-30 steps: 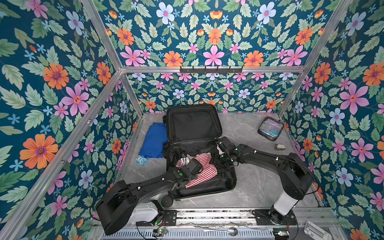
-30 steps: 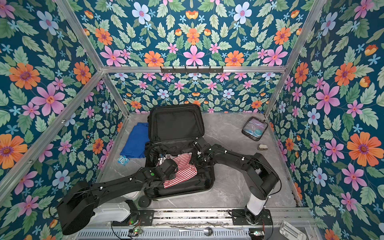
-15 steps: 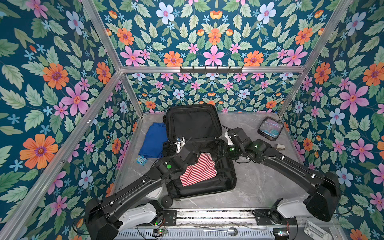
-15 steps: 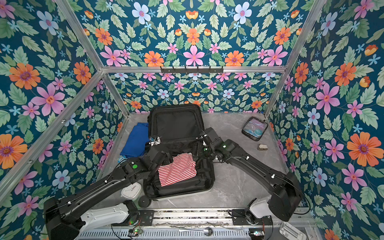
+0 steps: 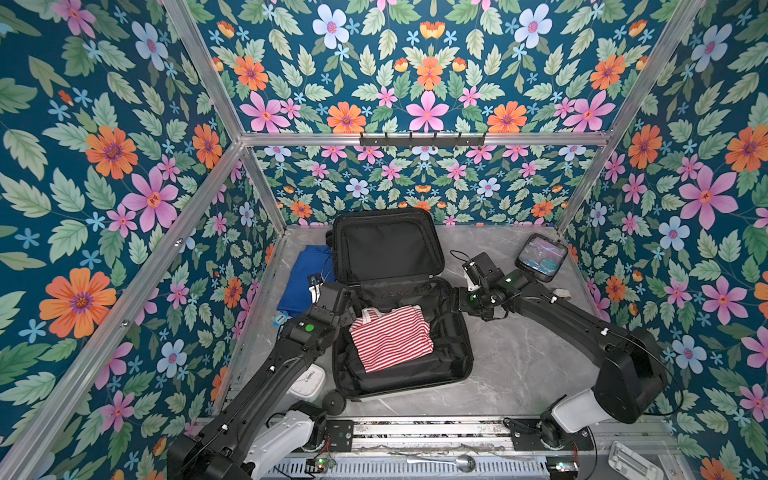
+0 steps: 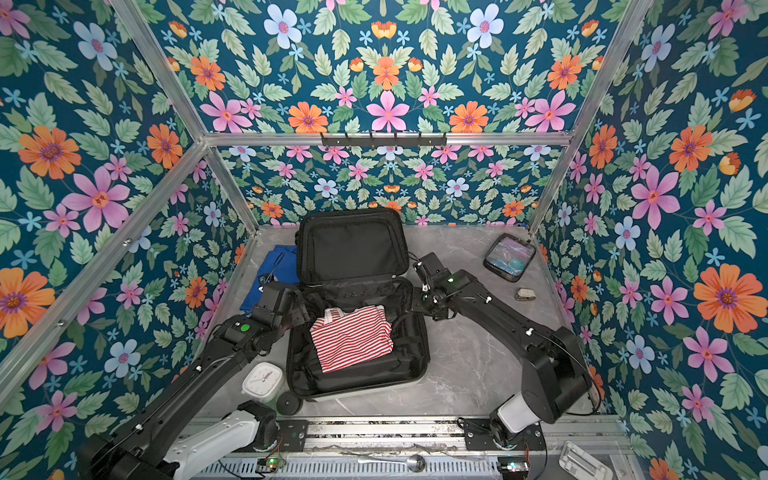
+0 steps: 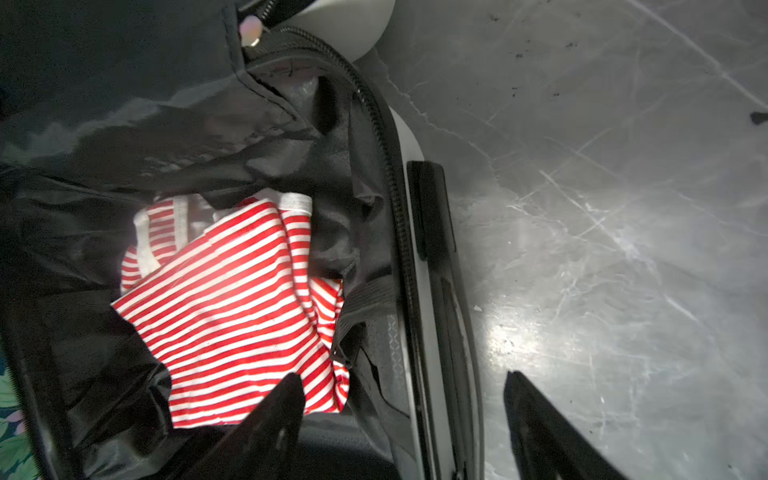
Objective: Pack the luggage
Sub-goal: 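Open both grippers to release the shirt into the suitcase and withdraw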
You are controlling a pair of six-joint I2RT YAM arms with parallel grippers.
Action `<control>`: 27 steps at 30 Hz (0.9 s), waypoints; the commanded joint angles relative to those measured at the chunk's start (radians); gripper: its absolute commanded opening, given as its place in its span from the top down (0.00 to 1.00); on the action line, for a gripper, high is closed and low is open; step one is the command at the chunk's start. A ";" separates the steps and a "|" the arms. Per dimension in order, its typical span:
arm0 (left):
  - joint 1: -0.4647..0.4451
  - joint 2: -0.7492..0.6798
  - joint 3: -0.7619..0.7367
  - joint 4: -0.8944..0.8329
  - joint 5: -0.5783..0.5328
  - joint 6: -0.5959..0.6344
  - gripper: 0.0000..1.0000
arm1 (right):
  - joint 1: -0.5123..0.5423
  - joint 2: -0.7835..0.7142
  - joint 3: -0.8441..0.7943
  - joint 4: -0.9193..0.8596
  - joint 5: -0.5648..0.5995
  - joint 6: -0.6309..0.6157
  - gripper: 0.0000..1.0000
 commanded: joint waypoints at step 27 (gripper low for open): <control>0.023 0.315 -0.073 0.321 0.367 0.071 0.78 | -0.196 -0.024 -0.176 0.103 -0.070 -0.001 1.00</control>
